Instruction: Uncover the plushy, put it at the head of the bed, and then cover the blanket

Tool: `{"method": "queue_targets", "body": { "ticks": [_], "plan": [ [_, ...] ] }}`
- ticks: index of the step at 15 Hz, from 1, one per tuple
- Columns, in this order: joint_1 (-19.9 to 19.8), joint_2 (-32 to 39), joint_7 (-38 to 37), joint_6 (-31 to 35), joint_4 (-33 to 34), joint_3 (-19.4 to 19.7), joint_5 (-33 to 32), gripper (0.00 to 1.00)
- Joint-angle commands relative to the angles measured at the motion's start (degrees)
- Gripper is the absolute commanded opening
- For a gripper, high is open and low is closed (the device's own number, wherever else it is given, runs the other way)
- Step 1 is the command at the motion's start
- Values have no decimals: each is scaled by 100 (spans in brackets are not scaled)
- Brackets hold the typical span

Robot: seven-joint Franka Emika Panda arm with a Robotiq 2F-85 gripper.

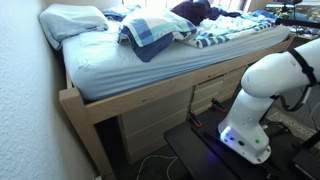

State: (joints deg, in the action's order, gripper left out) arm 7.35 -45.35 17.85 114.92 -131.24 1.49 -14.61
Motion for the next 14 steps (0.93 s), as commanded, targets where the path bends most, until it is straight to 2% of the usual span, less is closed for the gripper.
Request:
{"method": "queue_targets", "body": {
  "ticks": [1, 7, 14],
  "plan": [
    [127, 69, 154, -91, 39, -195, 42, 100],
    [540, 102, 229, -127, 98, -550, 111, 100],
    [1409, 205, 769, 57, -49, -638, 754, 100]
  ]
}}
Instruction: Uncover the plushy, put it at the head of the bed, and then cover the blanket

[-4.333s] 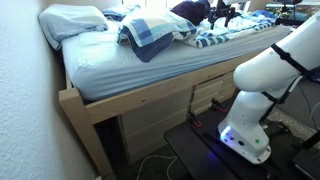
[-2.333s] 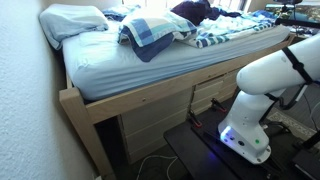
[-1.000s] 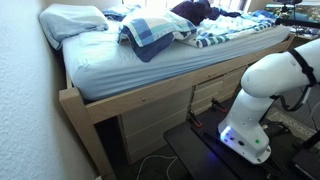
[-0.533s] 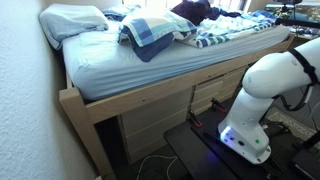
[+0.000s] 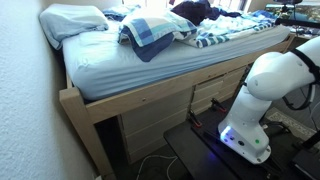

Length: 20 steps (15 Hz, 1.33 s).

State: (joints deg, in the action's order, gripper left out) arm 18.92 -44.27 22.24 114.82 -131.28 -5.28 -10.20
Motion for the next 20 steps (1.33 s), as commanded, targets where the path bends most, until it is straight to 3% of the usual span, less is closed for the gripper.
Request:
{"method": "queue_targets", "body": {
  "ticks": [1, 5, 7, 15, 20],
  "plan": [
    [354, 118, 418, 106, -87, 55, 435, 100],
    [656, 175, 707, 268, -388, -1, 803, 100],
    [740, 75, 549, 400, -735, -280, 832, 100],
    [247, -56, -802, 1097, -1902, -1324, -763, 100],
    [107, -54, -1220, 1083, -2001, -1552, -1544, 100]
  ]
}}
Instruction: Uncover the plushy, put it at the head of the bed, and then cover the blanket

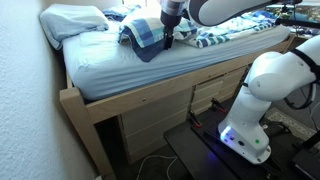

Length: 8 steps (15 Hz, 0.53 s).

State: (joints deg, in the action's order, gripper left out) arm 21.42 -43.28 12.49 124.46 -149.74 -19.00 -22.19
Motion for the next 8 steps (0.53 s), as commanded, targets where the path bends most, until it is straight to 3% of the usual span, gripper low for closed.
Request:
{"method": "queue_targets", "body": {
  "ticks": [1, 3, 4, 8],
  "plan": [
    [-152, -137, -328, 122, -158, -227, -456, 100],
    [-115, -111, -436, 129, -178, -301, -591, 100],
    [-103, -99, -509, 134, -203, -340, -638, 84],
    [-46, -67, -730, 185, -332, -497, -708, 49]
  ]
}}
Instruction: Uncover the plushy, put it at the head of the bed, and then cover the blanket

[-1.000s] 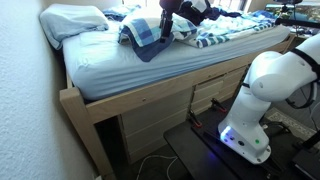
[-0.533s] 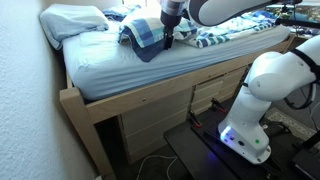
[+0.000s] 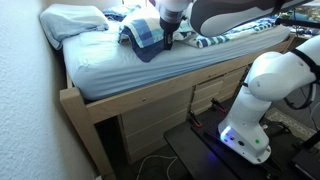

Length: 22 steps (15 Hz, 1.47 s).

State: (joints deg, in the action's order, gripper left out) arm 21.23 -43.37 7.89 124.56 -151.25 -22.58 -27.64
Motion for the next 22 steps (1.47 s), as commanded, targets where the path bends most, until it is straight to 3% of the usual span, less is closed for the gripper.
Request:
{"method": "queue_targets", "body": {
  "ticks": [1, 7, 11, 20, 21, 22],
  "plan": [
    [-24, -59, -331, 175, -199, -186, -197, 42],
    [-58, -69, -508, 78, -100, -361, -383, 0],
    [-181, -167, -443, -220, 259, -253, -430, 0],
    [-678, -125, 110, -240, 1208, 634, -969, 0],
    [-620, -88, 210, -212, 1268, 738, -862, 26],
    [-541, -49, 306, -187, 1328, 830, -737, 27]
  ]
}}
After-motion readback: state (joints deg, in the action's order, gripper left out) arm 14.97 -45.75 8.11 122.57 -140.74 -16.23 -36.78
